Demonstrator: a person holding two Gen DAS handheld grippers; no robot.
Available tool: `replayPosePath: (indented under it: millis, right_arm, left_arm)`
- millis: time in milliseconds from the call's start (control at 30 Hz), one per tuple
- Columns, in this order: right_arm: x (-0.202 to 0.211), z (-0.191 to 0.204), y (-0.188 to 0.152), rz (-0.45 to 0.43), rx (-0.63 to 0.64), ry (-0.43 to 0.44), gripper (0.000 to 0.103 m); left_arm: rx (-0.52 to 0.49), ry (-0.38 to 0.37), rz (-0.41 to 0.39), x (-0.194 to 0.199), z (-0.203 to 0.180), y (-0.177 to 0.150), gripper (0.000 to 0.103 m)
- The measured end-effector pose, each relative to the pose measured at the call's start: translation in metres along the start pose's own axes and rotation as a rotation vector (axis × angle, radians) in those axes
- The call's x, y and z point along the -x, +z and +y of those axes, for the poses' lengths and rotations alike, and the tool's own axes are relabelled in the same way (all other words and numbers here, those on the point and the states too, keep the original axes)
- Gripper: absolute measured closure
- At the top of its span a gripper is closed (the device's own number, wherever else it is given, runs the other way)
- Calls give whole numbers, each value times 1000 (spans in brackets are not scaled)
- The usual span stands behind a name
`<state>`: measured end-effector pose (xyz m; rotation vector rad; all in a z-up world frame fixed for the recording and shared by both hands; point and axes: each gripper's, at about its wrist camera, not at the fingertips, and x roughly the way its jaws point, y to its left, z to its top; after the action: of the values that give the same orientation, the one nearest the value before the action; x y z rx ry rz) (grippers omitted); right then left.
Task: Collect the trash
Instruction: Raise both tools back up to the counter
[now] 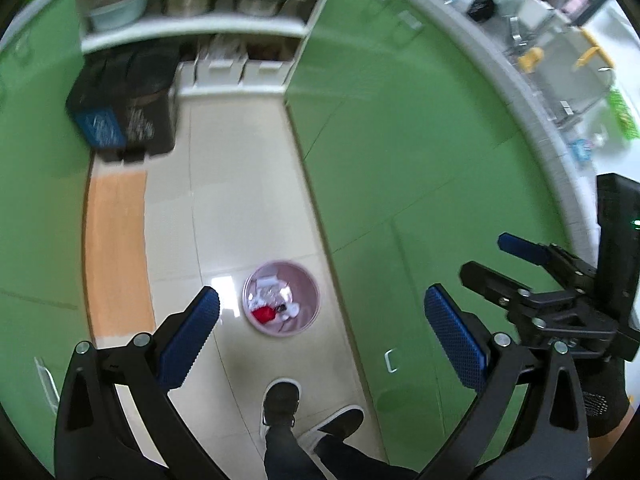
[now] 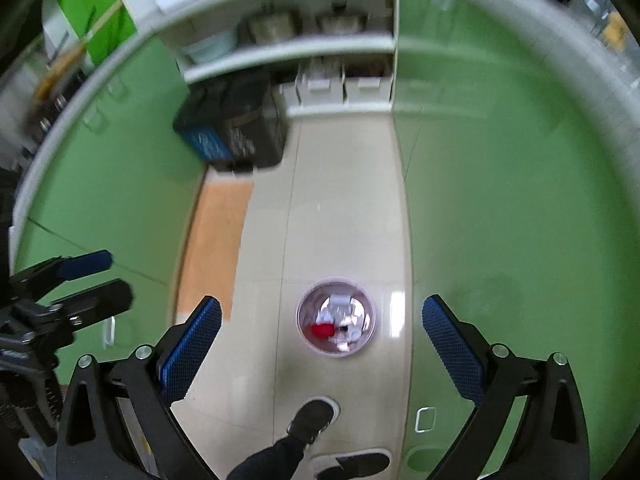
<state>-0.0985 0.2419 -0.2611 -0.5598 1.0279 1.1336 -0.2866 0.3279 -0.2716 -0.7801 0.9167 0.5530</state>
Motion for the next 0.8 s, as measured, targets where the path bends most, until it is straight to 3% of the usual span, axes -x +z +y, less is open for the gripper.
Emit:
replayPosePath:
  millis: [133, 333, 533, 800]
  right_arm:
    - [78, -6, 13, -100, -27, -20, 7]
    - [159, -35, 12, -207, -93, -68, 6]
    - [221, -81, -16, -293, -197, -157, 6]
    - [289, -145, -72, -374, -386, -312, 6]
  left_arm:
    - [-62, -19, -40, 40, -38, 21, 3]
    - [-170, -73, -81, 81, -100, 48, 3]
    - [-311, -157, -103, 101, -176, 65, 3]
    - [-499, -275, -77, 91, -271, 69, 3]
